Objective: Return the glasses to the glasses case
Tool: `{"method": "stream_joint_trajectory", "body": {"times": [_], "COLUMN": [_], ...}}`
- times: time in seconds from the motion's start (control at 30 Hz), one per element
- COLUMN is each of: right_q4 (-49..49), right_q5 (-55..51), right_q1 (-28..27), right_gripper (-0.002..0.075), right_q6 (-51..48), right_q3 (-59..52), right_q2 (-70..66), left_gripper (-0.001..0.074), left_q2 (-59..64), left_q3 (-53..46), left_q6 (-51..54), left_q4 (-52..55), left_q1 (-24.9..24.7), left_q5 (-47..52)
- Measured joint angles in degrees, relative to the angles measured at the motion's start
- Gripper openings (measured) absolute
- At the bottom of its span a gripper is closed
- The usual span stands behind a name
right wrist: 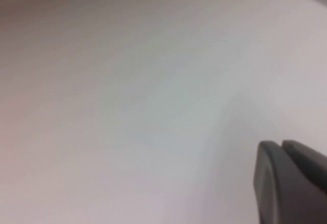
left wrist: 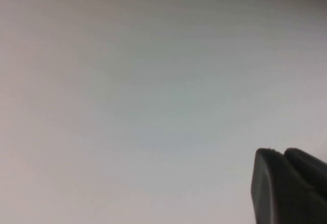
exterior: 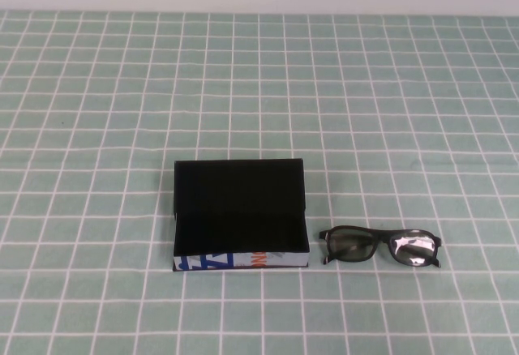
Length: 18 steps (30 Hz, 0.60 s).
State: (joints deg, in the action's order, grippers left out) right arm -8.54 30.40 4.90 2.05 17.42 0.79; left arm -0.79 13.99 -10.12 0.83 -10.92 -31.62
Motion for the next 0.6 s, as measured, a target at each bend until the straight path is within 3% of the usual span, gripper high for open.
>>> {"method": "stream_joint_trajectory", "body": {"times": [0.1,0.33,0.6], "right_q4": [-4.57,-4.98,-4.75], "right_q5": [-10.77,-32.8,-60.18], "right_q1": [0.0,0.0,0.0], "right_gripper": [-0.0013,-0.0013,-0.0013], "right_q6": [0.76,0.05,-0.37], "right_q3": [8.84,24.96,34.85], "right_q2": [-0.35,-10.74,-30.92], "left_gripper": [-0.0002,-0.0002,-0.0002], "left_q2": [1.27,11.09,24.39], "left_q3": [7.53,21.04,24.12], "left_q6": [0.0,0.0,0.0], "left_q4": [0.37,1.05,1.08], "left_q1": [0.0,0.0,0.0], "left_q5": [6.8,28.9,44.83]}}
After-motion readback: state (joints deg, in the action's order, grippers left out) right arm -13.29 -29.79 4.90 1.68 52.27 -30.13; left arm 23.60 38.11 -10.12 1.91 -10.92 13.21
